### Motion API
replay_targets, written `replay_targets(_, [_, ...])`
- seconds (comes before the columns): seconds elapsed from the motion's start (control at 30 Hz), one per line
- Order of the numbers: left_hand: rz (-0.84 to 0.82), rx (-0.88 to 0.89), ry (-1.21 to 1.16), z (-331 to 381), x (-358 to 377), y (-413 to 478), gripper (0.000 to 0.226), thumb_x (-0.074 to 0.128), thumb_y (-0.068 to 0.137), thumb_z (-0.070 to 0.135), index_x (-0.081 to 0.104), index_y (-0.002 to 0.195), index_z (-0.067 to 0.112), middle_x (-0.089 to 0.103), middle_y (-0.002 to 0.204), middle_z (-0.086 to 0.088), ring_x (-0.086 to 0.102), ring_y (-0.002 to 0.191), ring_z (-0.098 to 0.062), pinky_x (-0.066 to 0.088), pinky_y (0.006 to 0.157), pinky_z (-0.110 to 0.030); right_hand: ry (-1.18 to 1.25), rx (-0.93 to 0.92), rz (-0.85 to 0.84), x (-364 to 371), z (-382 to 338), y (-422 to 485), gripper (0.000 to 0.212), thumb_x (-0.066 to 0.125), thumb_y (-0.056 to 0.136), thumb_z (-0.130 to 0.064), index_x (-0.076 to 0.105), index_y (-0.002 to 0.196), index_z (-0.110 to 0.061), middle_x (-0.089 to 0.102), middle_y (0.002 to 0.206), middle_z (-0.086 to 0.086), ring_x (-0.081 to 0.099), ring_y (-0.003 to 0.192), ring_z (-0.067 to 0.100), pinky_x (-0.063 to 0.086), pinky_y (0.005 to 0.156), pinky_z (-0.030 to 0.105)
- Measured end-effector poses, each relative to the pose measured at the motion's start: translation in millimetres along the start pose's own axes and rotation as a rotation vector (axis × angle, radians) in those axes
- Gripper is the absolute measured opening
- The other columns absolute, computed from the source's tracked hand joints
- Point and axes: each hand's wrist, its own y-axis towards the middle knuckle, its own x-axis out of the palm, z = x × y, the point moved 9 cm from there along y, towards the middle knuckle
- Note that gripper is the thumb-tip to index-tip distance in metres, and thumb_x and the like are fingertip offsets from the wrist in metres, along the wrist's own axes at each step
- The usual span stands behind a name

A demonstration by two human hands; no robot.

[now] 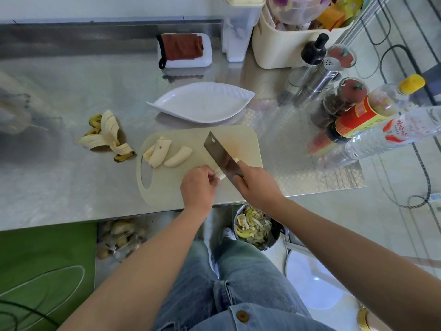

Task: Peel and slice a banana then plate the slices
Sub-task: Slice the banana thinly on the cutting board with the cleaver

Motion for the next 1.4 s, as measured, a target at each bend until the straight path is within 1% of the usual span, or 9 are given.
replay_targets(0.17, [0.005, 0.006, -0.01, 0.7, -0.7, -0.8, 0.009, 0.071, 0.082, 0.029, 0.069, 0.082, 0.021, 0.068, 0.082, 0.004, 0.062, 0.077, -0.018, 0.048, 0.065, -0.032, -0.013, -0.013, -0.005, -1.1, -2.4, 0.1, 0.012, 0.043, 0.095, -0.022, 0.046, 0.096, -0.01, 0.055, 0.072, 0.007, 0.053, 0.066, 0.034, 0.044, 0.055, 0.038])
replay_targets(0.27, [0.005, 0.0, -0.013, 0.3, -0.7, -0.5, 0.01, 0.071, 0.082, 0.031, 0.069, 0.081, 0.021, 0.068, 0.082, 0.004, 0.062, 0.077, -0.019, 0.049, 0.065, -0.034, -0.015, -0.012, -0.014, 0.4, -3.0, -0.6, 0.012, 0.042, 0.095, -0.022, 0.046, 0.096, -0.01, 0.056, 0.073, 0.008, 0.054, 0.066, 0.034, 0.047, 0.056, 0.039])
replay_targets(0.4, [0.011, 0.001, -0.009, 1.0, -0.9, -0.4, 0.01, 0.071, 0.082, 0.032, 0.07, 0.082, 0.021, 0.068, 0.082, 0.004, 0.062, 0.077, -0.019, 0.049, 0.064, -0.033, -0.033, 0.002, -0.033, 3.6, -2.3, 0.4, 0.009, 0.041, 0.095, -0.021, 0.039, 0.09, -0.014, 0.052, 0.071, 0.006, 0.054, 0.067, 0.034, 0.04, 0.054, 0.036])
replay_targets(0.53, [0.01, 0.001, -0.003, 0.6, -0.3, -0.1, 0.012, 0.071, 0.082, 0.033, 0.07, 0.084, 0.021, 0.068, 0.082, 0.004, 0.062, 0.076, -0.019, 0.047, 0.063, -0.032, -0.065, 0.028, -0.082, 13.2, -0.3, -1.1, 0.008, 0.04, 0.096, -0.022, 0.037, 0.092, -0.016, 0.06, 0.082, 0.014, 0.054, 0.071, 0.035, 0.031, 0.056, 0.033])
replay_targets(0.67, [0.013, 0.007, 0.004, -0.9, 0.4, -0.1, 0.015, 0.071, 0.082, 0.036, 0.07, 0.084, 0.021, 0.068, 0.082, 0.004, 0.061, 0.076, -0.019, 0.047, 0.063, -0.032, -0.074, 0.01, -0.074, 8.9, -0.2, -0.5, 0.01, 0.041, 0.097, -0.023, 0.036, 0.09, -0.017, 0.06, 0.081, 0.012, 0.051, 0.068, 0.032, 0.032, 0.055, 0.033])
replay_targets(0.8, [0.01, 0.011, 0.011, -1.2, 0.5, -0.3, 0.012, 0.07, 0.082, 0.033, 0.07, 0.086, 0.021, 0.068, 0.084, 0.004, 0.062, 0.078, -0.018, 0.048, 0.065, -0.032, -0.011, -0.004, -0.003, -1.2, -1.8, -1.5, 0.012, 0.042, 0.095, -0.021, 0.046, 0.097, -0.009, 0.058, 0.074, 0.011, 0.053, 0.066, 0.034, 0.033, 0.052, 0.033])
replay_targets(1.03, [0.004, 0.007, 0.008, -1.2, 0.9, -0.2, 0.013, 0.069, 0.082, 0.034, 0.069, 0.085, 0.021, 0.068, 0.084, 0.004, 0.062, 0.078, -0.018, 0.048, 0.066, -0.032, -0.019, -0.005, -0.01, -2.0, -3.9, -0.8, 0.013, 0.042, 0.094, -0.021, 0.046, 0.096, -0.009, 0.06, 0.076, 0.013, 0.054, 0.068, 0.036, 0.043, 0.055, 0.038])
replay_targets(1.23, [0.008, 0.006, 0.002, 0.6, -1.2, -0.8, 0.012, 0.069, 0.083, 0.032, 0.071, 0.085, 0.02, 0.069, 0.084, 0.003, 0.062, 0.079, -0.02, 0.047, 0.066, -0.032, -0.009, -0.006, -0.018, -1.2, -5.4, -0.6, 0.01, 0.043, 0.095, -0.02, 0.046, 0.096, -0.01, 0.051, 0.069, 0.005, 0.053, 0.065, 0.033, 0.041, 0.053, 0.036])
replay_targets(1.4, [0.008, 0.002, 0.001, 0.4, -1.0, -0.8, 0.011, 0.071, 0.082, 0.031, 0.071, 0.086, 0.02, 0.069, 0.084, 0.004, 0.063, 0.079, -0.019, 0.048, 0.067, -0.032, -0.052, 0.014, -0.062, 7.3, -2.2, -1.2, 0.009, 0.041, 0.096, -0.021, 0.041, 0.093, -0.013, 0.055, 0.075, 0.01, 0.045, 0.063, 0.03, 0.032, 0.054, 0.032])
